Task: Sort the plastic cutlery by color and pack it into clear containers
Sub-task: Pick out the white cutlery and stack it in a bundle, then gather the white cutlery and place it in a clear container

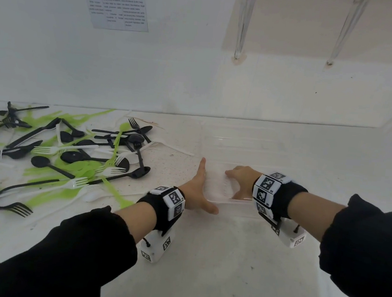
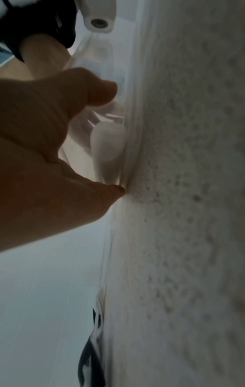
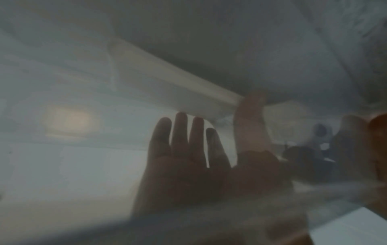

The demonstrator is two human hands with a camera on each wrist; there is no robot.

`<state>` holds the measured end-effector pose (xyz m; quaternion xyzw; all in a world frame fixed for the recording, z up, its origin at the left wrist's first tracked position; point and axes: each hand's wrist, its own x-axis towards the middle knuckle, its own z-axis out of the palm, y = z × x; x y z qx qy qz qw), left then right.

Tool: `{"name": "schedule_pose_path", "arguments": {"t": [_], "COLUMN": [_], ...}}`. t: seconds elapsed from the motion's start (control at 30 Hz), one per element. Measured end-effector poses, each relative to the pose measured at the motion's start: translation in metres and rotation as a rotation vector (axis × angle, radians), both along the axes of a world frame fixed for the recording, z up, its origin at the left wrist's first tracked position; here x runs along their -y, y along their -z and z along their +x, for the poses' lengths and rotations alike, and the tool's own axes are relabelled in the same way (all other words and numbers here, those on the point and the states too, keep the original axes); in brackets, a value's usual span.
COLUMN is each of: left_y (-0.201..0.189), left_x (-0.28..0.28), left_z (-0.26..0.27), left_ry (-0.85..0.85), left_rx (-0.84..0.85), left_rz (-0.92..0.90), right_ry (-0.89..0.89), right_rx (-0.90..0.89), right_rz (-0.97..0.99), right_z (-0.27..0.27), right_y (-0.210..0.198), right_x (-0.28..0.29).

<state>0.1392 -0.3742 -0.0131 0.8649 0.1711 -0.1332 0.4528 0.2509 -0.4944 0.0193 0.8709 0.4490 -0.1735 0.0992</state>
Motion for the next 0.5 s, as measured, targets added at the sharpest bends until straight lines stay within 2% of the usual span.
{"name": "schedule_pose_path", "arguments": {"t": [0.5], "left_y": [0.001], "left_x": [0.001], "left_z": [0.0], "left_ry": [-0.012], "left_rx": [0.013], "left_rz": [0.007], "right_ry": [0.081], "right_rx": [-0.014], "right_rz": [0.019], "right_z": [0.006], "right_y": [0.008], "right_x": [0.013]}}
